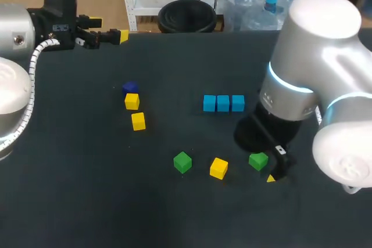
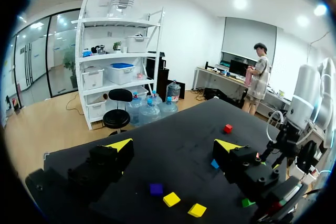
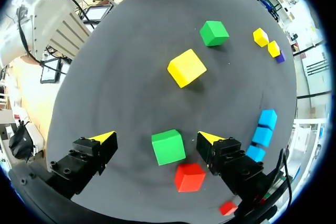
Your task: Place the blue cubes, place green cubes on the blue cubes, place the yellow cubes on the green cubes, then place the red cubes on the yellow cubes, and place purple cube on the red cubes.
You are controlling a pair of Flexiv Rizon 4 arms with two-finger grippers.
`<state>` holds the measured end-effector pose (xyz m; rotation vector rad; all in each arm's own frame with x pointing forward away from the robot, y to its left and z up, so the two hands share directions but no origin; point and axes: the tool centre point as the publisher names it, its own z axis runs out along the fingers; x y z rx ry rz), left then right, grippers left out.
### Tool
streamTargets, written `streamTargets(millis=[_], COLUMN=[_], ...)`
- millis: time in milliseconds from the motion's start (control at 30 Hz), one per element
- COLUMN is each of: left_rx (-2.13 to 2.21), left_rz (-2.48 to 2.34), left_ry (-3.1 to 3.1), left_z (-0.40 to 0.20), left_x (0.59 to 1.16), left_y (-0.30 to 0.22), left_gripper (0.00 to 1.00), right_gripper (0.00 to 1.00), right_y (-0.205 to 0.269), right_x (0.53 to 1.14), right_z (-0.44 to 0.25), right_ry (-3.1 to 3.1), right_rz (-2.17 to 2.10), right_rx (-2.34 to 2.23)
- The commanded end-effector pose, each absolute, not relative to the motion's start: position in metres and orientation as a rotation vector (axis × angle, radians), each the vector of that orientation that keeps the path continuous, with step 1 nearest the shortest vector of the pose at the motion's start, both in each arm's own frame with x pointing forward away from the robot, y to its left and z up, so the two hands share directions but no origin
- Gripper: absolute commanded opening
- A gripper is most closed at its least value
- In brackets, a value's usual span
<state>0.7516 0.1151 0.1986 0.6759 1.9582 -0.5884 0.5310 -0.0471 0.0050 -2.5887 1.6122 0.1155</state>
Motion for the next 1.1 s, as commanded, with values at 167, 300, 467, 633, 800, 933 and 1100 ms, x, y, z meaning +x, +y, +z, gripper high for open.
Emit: streamTargets(millis=[167,300,467,633,800,933,1100], left_rx=[0.675,0.675,0.675,0.675,0.675,0.675,0.675], left_rz=[-0.592,-0.592,-0.592,-0.592,-0.592,-0.592,-0.592], left_ry=[1.950,1.950,1.950,1.950,1.950,1.950,1.950], left_z=[0.197,0.197,0.197,0.197,0.197,0.197,0.197], left_x=[0.751,0.751,0.751,0.751,0.751,0.751,0.751], left_y=[0.116,0.116,0.116,0.116,0.116,0.116,0.116], left_gripper=[1.00,1.00,1.00,1.00,1.00,1.00,1.00], right_gripper=[0.91,0.45,0.16,0.00,0.00,0.00,0.00], right_y=[-0.048,-0.049,-0.047,-0.047,-0.045,-0.043,-0.040], right_x=[0.535,0.536,0.537,0.540,0.544,0.545,0.548], right_z=[-0.003,-0.005,-0.005,-0.003,0.002,0.013,0.034], right_ry=[1.589,1.580,1.584,1.570,1.632,1.729,1.816], right_rz=[0.053,0.043,0.016,-0.001,-0.006,0.041,0.081], right_rx=[-2.605,-2.608,-2.601,-2.597,-2.586,-2.571,-2.493])
